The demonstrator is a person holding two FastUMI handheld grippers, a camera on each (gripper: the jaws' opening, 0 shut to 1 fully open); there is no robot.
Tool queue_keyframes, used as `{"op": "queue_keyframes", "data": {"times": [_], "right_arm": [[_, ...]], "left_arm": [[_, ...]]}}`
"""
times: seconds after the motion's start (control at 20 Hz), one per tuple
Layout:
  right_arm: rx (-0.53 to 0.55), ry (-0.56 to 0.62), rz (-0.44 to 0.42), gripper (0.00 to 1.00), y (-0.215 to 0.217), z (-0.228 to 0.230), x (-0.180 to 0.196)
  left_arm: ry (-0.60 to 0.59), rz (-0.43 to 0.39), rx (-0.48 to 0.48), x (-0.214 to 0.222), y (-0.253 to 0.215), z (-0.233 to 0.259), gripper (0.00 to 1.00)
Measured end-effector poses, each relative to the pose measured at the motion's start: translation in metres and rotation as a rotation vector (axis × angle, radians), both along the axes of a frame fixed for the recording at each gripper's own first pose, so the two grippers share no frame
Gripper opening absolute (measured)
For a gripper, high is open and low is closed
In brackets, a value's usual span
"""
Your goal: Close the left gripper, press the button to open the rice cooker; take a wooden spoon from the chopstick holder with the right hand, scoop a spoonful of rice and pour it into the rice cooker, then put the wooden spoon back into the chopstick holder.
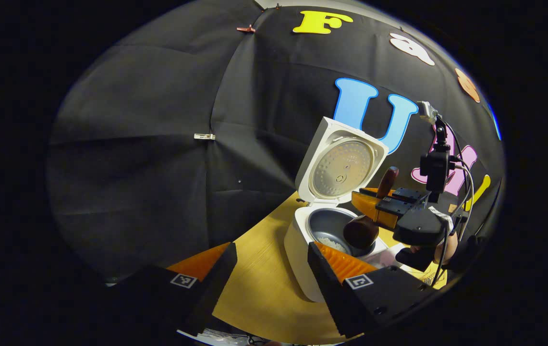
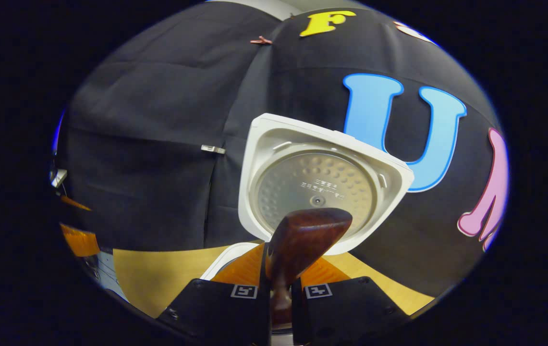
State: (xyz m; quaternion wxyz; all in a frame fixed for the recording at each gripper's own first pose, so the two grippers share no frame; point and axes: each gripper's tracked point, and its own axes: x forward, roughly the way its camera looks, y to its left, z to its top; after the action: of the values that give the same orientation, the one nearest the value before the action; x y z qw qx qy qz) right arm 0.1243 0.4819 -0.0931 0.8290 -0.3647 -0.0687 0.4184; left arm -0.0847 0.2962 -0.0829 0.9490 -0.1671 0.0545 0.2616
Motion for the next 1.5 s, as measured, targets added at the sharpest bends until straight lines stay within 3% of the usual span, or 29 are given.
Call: {"op": "queue_keyframes", "data": {"times": [0.15,0.55,0.85,0.9,1.2,1.5], "right_arm": [[0.016,0.059,-0.015,0.22,0.000,-0.004,0.000],[0.261,0.217,-0.190,0.21,-0.040,0.052,0.037],[0.430,0.166,-0.286,0.21,-0.111,0.128,0.053],[0.471,0.162,-0.299,0.21,-0.125,0.144,0.054],[0.665,0.086,-0.460,0.21,-0.261,0.219,0.067],[0.785,0.006,-0.679,0.21,-0.434,0.242,0.072]], "left_arm": [[-0.005,0.002,0.004,-0.002,-0.001,0.003,0.96],[-0.014,-0.024,0.021,0.008,-0.016,0.017,0.96],[-0.047,-0.124,0.065,0.043,-0.053,0.046,0.96],[-0.051,-0.146,0.072,0.050,-0.061,0.051,0.92],[-0.076,-0.300,0.114,0.099,-0.118,0.076,0.96],[-0.040,-0.447,0.177,0.140,-0.179,0.083,0.96]]}}
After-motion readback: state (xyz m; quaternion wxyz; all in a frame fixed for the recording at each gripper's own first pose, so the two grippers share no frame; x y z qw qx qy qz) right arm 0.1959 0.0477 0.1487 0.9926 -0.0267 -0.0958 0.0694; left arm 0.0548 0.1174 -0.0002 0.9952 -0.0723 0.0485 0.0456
